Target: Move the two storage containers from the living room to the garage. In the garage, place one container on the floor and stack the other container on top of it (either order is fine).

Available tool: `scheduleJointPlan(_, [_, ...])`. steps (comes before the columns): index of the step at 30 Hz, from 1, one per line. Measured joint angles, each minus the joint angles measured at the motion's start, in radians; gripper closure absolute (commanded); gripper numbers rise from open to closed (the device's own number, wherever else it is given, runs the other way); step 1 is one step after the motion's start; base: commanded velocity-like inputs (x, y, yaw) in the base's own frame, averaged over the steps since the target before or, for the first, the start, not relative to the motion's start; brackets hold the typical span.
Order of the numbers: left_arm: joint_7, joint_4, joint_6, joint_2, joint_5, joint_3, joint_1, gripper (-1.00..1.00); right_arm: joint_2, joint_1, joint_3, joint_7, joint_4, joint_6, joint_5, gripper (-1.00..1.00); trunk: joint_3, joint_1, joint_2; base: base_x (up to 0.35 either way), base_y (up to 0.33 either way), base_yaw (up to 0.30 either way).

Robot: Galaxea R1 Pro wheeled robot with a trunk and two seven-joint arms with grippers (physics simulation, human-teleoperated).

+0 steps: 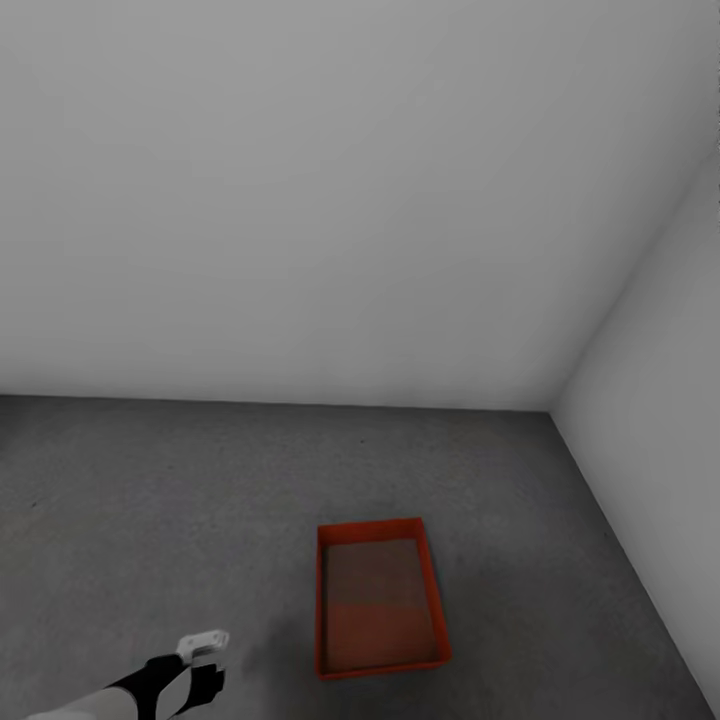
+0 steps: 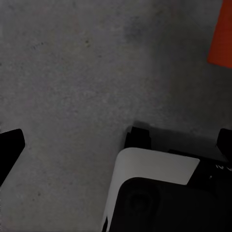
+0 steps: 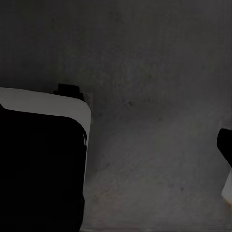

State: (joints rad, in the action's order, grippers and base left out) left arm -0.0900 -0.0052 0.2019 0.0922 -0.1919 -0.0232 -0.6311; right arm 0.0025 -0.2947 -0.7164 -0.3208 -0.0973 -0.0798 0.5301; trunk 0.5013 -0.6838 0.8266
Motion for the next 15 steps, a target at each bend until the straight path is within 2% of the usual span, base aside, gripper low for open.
scheduleJointPlan(4, [-0.001, 0.002, -0.007, 0.001, 0.001, 0.0, 0.013, -1.0, 0.001, 0.022, 0.0, 0.007, 0.005, 0.0, 0.002, -1.0, -0.006, 0.0, 0.0, 0.0, 0.0, 0.0])
scheduleJointPlan(8, [0.0, 0.002, -0.01, -0.001, 0.002, 0.0, 0.024, -1.0, 0.002, 0.024, -0.001, 0.052, 0.037, -0.001, 0.001, -1.0, -0.007, 0.0, 0.0, -0.025, 0.0, 0.0])
scheduleJointPlan(10, [0.0, 0.003, -0.01, -0.001, 0.002, 0.0, 0.042, -1.0, 0.002, 0.025, 0.0, 0.082, 0.048, -0.001, 0.001, -1.0, -0.007, 0.0, 0.0, -0.228, 0.0, 0.0])
scheduleJointPlan(15, [0.0, 0.003, -0.031, 0.001, 0.001, 0.0, 0.083, -1.0, 0.002, 0.025, 0.0, 0.092, 0.052, -0.001, 0.001, -1.0, -0.008, -0.001, 0.0, -0.312, 0.0, 0.0])
